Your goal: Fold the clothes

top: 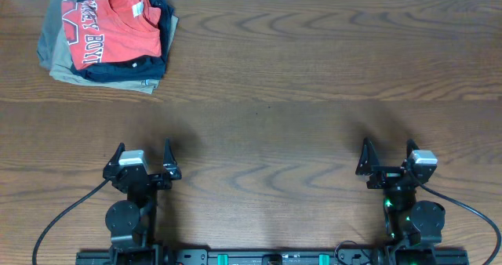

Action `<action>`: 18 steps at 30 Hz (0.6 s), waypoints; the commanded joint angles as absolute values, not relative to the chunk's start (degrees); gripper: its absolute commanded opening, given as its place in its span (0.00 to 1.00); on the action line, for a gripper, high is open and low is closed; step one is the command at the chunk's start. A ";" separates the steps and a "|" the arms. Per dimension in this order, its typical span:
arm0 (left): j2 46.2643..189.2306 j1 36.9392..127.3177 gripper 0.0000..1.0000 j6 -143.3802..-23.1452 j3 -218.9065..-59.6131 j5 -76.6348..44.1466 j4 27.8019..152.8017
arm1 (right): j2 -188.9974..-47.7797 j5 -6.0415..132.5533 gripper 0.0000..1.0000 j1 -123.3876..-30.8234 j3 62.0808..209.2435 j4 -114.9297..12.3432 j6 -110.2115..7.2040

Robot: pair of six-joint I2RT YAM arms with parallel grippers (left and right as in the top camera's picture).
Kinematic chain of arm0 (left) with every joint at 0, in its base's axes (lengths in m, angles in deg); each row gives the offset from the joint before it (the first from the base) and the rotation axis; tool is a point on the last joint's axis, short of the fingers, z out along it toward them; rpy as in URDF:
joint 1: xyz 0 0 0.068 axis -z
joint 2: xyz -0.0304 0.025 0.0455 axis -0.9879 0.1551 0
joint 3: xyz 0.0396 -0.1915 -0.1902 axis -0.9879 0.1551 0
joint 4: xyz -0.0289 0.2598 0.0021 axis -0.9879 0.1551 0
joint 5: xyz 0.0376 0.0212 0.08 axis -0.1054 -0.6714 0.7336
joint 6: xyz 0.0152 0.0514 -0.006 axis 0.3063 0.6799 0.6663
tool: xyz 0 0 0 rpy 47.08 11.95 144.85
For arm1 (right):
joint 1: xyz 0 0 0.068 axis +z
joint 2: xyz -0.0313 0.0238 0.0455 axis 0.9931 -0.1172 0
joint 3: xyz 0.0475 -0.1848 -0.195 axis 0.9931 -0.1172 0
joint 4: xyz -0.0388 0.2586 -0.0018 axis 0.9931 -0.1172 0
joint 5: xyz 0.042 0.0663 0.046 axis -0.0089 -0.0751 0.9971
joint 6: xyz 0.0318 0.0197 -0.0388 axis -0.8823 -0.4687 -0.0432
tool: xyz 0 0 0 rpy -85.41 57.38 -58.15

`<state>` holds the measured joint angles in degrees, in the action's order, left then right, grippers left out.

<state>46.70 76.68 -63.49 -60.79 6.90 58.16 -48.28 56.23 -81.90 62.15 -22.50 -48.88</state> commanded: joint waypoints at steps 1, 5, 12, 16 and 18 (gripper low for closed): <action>46.33 76.48 0.98 -63.12 -59.61 6.49 59.67 | -47.89 55.42 0.98 -81.86 62.08 -22.80 -48.23; 46.33 76.48 0.98 -63.12 -59.61 6.49 59.67 | -47.89 55.42 0.99 -81.86 62.10 -22.80 -48.25; 46.33 76.48 0.98 -63.12 -59.61 6.49 59.67 | -47.89 55.42 0.99 -81.86 62.08 -22.80 -48.23; 46.33 76.48 0.98 -63.12 -59.61 6.49 59.67 | -47.89 55.42 0.99 -81.86 62.10 -22.80 -48.25; 46.33 76.48 0.98 -63.12 -59.61 6.49 59.67 | -47.89 55.44 0.99 -81.86 62.08 -22.80 -48.25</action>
